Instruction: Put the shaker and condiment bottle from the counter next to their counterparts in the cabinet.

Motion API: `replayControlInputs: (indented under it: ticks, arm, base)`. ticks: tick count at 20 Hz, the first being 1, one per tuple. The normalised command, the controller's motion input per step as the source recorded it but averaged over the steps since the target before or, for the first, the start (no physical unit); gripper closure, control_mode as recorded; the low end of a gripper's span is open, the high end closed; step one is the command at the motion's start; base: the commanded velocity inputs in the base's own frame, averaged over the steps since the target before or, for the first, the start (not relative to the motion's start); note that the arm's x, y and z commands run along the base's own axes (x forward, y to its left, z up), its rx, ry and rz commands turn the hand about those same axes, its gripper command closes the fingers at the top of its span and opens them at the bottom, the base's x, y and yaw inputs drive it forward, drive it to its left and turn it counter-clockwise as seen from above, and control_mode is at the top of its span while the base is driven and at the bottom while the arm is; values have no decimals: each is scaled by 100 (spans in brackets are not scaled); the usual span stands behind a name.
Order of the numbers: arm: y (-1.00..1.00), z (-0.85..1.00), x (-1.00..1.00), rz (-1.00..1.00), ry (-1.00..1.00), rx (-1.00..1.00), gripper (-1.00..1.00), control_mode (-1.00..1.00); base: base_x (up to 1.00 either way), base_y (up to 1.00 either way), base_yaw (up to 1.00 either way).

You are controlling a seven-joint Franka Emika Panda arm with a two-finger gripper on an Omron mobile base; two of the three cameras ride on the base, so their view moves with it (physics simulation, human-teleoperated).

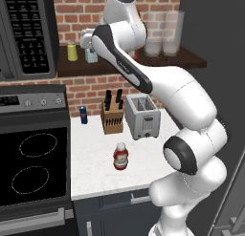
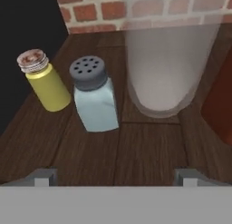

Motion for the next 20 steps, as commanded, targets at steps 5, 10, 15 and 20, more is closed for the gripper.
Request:
replayControlInputs:
  ticks: [5, 10, 15, 20]
  arm:
    - [-25, -34, -67, 11, 0, 0, -100, -100]
    - [-23, -56, -64, 16, 0, 0, -100, -100]
    - [-3, -60, -30, 34, 1, 0, -100, -100]
    - [0, -48, -12, 39, 0, 0, -100, -100]
  base:
    - [0, 0, 0]
    - [0, 0, 0]
    - [0, 0, 0]
    - [0, 0, 0]
